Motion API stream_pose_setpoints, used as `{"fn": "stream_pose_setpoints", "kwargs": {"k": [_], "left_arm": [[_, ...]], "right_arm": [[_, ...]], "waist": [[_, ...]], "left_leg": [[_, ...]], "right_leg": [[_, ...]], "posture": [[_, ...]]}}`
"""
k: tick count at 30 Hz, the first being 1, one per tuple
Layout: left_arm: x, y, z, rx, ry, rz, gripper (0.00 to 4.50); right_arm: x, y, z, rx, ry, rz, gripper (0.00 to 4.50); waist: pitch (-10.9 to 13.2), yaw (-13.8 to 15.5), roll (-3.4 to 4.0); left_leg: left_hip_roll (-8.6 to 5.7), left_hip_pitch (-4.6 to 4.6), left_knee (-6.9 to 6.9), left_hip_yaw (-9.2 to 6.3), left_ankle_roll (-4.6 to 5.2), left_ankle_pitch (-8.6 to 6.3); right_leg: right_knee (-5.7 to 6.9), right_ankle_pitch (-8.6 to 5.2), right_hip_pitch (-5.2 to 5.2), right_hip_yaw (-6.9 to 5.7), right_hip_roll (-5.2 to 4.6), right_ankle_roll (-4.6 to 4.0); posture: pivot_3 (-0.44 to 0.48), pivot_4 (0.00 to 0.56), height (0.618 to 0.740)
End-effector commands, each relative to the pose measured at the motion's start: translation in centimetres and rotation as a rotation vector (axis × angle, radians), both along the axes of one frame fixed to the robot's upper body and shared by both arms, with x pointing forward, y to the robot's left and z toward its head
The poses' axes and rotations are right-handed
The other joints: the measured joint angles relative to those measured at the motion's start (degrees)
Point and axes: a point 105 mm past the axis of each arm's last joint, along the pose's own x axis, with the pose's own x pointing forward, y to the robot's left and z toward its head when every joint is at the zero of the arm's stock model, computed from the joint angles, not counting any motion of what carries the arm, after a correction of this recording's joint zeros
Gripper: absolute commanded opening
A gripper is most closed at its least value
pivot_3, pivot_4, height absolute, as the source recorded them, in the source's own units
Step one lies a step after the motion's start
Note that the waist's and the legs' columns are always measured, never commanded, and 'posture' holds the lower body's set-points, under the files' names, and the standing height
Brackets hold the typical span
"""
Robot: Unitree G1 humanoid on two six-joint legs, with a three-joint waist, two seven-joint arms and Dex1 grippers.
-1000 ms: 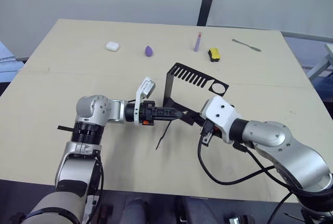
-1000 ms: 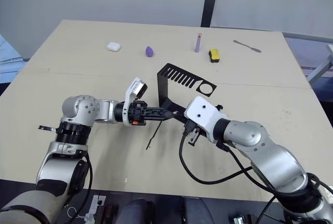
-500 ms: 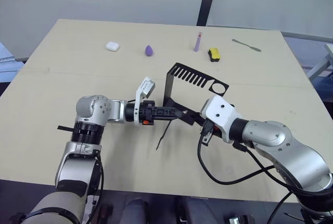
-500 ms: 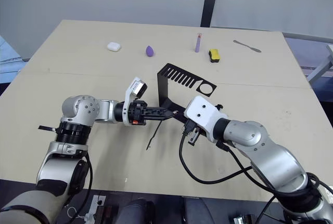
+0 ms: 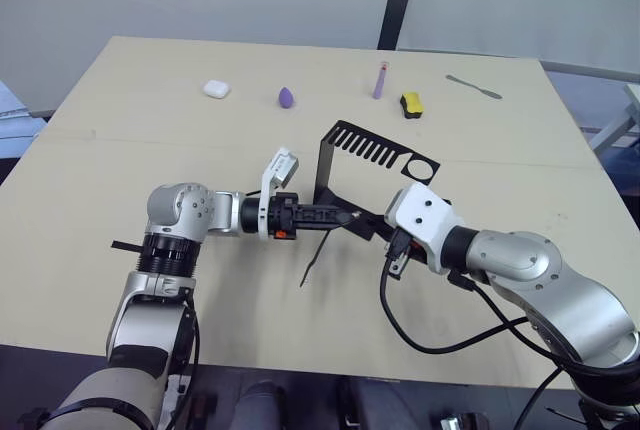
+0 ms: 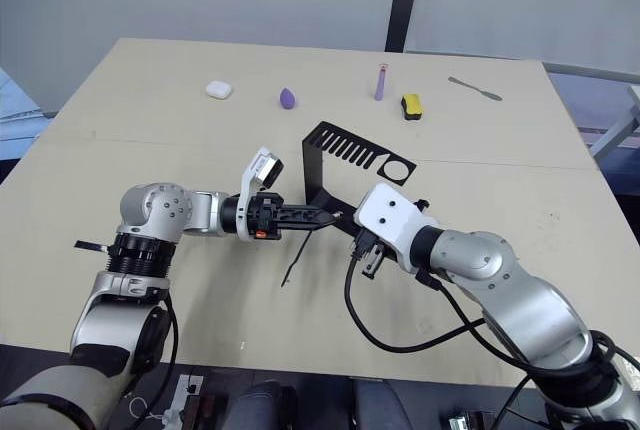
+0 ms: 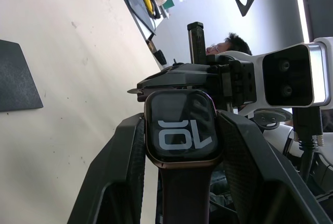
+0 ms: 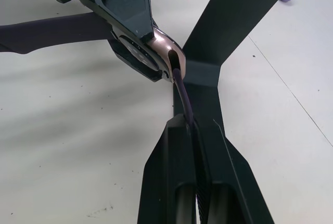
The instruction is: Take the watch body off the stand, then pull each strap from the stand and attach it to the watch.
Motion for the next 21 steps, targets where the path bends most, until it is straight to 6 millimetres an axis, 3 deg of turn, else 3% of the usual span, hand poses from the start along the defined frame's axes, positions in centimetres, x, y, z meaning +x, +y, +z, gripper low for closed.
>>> {"fn": "stream_pose_setpoints", "kwargs": {"k": [1, 21], "left_arm": [[-0.14, -0.35, 0.63, -0.017, -0.019, -0.022, 1.59], [0.01, -0.2, 0.29, -0.004, -0.028, -0.016, 1.59]], "right_arm": [[-0.55, 0.33, 2.3, 0.011, -0.107, 0.034, 0.02], [-0.55, 0.38, 2.54, 0.009, -0.117, 0.036, 0.02]], "waist": [[0.0, 0.0, 0.0], [0.0, 0.0, 0.0]], "left_leg": [[0.0, 0.0, 0.0, 0.0, 0.0, 0.0], [0.0, 0.0, -0.01, 0.0, 0.0, 0.0]], "right_leg": [[0.0, 0.0, 0.0, 0.0, 0.0, 0.0], [-0.01, 0.0, 0.0, 0.0, 0.0, 0.0]], "posture": [[0.0, 0.15, 0.74], [0.0, 0.15, 0.74]]}}
